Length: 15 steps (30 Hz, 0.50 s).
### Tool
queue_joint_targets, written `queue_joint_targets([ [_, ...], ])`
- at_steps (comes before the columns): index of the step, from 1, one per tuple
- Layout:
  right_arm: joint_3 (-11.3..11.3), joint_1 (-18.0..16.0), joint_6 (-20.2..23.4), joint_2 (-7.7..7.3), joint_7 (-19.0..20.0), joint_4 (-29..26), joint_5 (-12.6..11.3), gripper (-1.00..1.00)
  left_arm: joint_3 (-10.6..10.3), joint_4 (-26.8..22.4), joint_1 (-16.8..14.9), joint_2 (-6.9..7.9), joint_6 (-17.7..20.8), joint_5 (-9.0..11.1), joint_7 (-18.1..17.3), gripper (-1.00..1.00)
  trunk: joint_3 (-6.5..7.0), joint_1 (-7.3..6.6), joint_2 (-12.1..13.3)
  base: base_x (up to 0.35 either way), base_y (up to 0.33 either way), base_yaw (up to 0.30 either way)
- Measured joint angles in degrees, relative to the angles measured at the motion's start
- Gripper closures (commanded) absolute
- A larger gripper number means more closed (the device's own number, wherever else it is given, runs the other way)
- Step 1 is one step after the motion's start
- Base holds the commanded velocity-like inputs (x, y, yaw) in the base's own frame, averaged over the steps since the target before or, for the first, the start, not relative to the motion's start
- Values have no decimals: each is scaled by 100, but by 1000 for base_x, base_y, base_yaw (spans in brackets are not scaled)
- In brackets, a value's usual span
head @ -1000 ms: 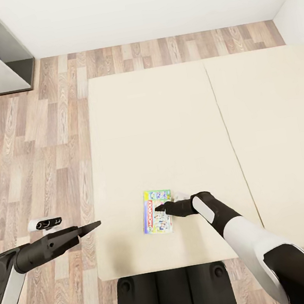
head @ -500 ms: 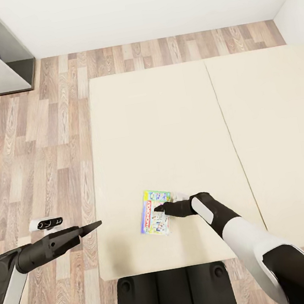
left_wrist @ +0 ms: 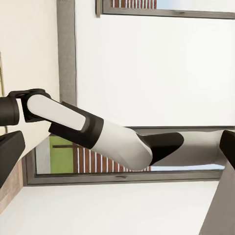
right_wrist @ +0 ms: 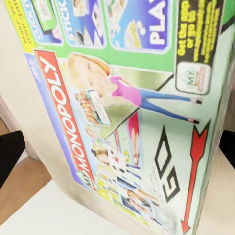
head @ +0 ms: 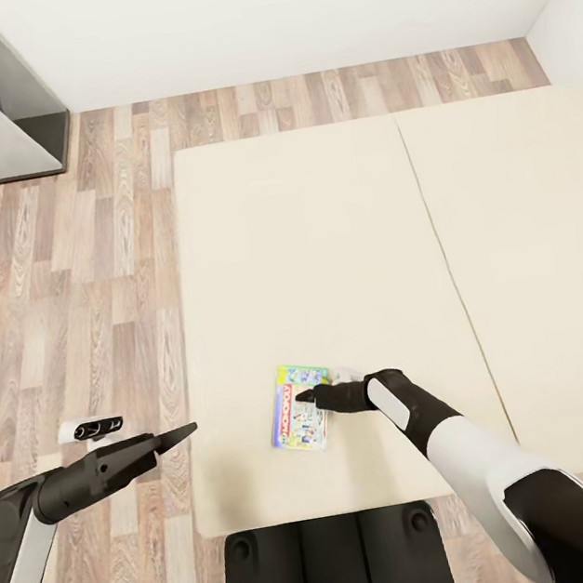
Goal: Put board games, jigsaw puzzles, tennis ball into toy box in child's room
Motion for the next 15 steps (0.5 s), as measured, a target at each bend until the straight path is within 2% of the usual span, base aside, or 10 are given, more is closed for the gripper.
queue_joint_targets([
  [15, 0, 0, -15, 9, 0, 0, 4, -100, 0, 1, 0, -1, 0, -4, -6, -100, 0, 0, 0, 0, 38, 0],
])
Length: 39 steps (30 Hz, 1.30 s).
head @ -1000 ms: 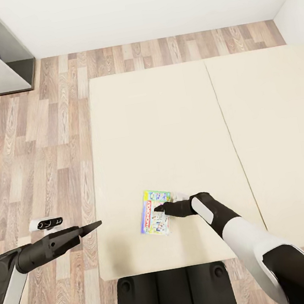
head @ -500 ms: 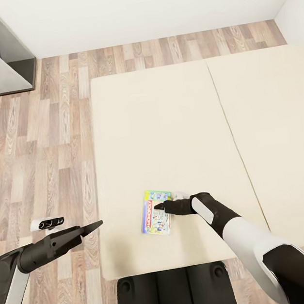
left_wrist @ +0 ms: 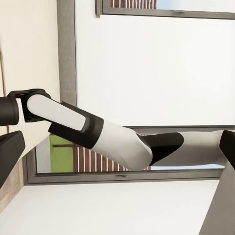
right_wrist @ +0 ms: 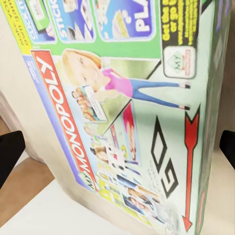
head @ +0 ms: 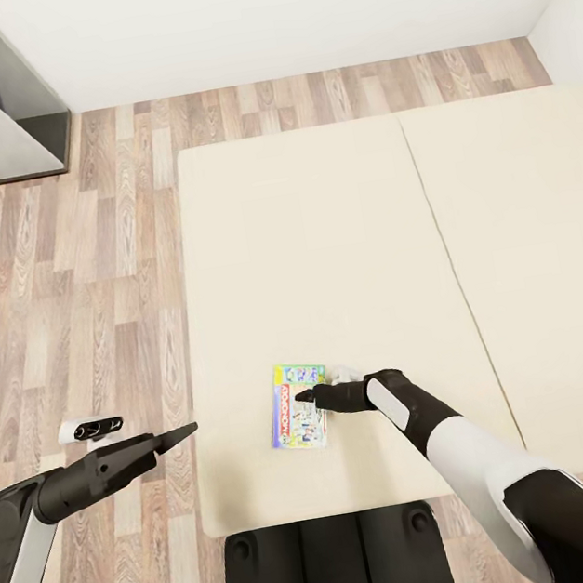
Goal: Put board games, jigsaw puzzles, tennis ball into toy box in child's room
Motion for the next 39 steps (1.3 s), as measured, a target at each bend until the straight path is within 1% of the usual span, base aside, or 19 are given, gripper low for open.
queue_joint_targets([
  [10, 2, 0, -1, 5, -6, 0, -4, -100, 0, 0, 0, 0, 0, -1, -1, -100, 0, 0, 0, 0, 87, 0],
  [16, 5, 0, -7, 7, -7, -1, -2, -100, 8, -1, 0, -1, 0, 3, -1, -100, 0, 0, 0, 0, 193, 0],
  [21, 8, 0, -10, 14, -9, 0, -2, -100, 9, 0, 0, 0, 0, 5, -4, -100, 0, 0, 0, 0, 77, 0],
  [31, 3, 0, -11, 9, -8, -1, -1, -100, 9, -1, 0, -1, 0, 5, -9, -100, 0, 0, 0, 0, 193, 0],
  [39, 1, 0, -17, 9, -9, 0, -3, -100, 7, 0, 0, 0, 0, 5, -2, -100, 0, 0, 0, 0, 23, 0],
])
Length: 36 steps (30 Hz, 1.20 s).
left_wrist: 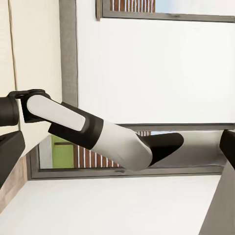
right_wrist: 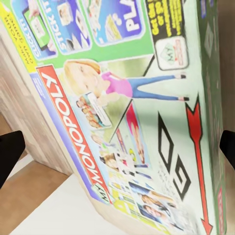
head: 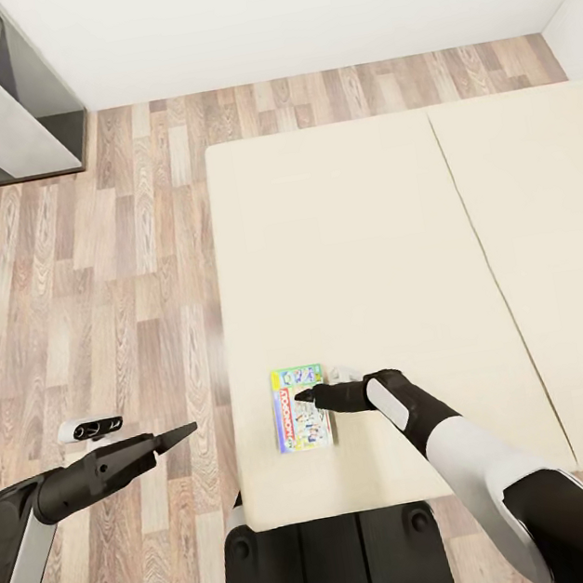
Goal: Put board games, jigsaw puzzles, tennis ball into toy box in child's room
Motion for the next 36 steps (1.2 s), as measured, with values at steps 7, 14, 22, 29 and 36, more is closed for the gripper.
queue_joint_targets([
  [7, -1, 0, -5, -11, 2, 0, 7, -100, 2, 0, 1, 0, 0, 0, 1, -100, 0, 0, 0, 0, 1, 0],
  [14, -1, 0, -6, -11, 10, 0, 8, -100, 2, 0, 0, 0, -1, 0, -6, -100, 0, 0, 0, 0, 0, 0],
  [22, -1, 0, -5, -17, 26, 0, 8, -100, 2, 0, 0, 0, 0, 0, -8, -100, 0, 0, 0, 0, 0, 0],
  [29, -1, 0, -8, -18, 31, 0, 8, -100, 2, 0, 0, 0, 0, 0, -8, -100, 0, 0, 0, 0, 0, 0],
  [36, 0, 0, -11, -19, 34, -1, 15, -100, 2, -1, 0, -1, 0, -1, -7, -100, 0, 0, 0, 0, 94, 0],
])
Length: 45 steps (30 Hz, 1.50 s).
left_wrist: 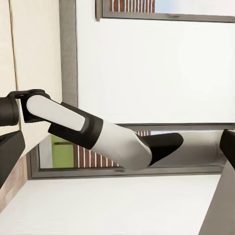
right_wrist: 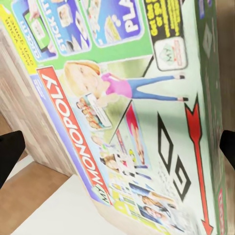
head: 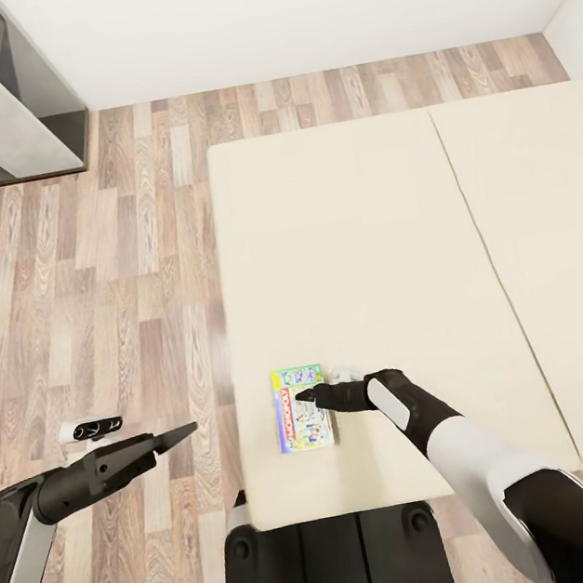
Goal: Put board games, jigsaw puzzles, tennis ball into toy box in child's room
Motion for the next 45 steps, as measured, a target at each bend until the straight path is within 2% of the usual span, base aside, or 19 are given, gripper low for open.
queue_joint_targets([
  [10, 0, 0, 1, 2, 2, 0, -13, -100, 0, 0, 3, 0, -4, 1, 0, -100, 0, 0, 0, 0, 69, 0],
  [24, 0, 0, 0, 1, 2, 0, -12, -100, 0, 0, 2, 0, -9, 0, 0, -100, 0, 0, 0, 0, 183, 0],
  [45, 0, 0, 0, 9, 3, 0, -15, -100, 0, 0, 1, 0, -9, 0, 0, -100, 0, 0, 0, 0, 37, 0],
])
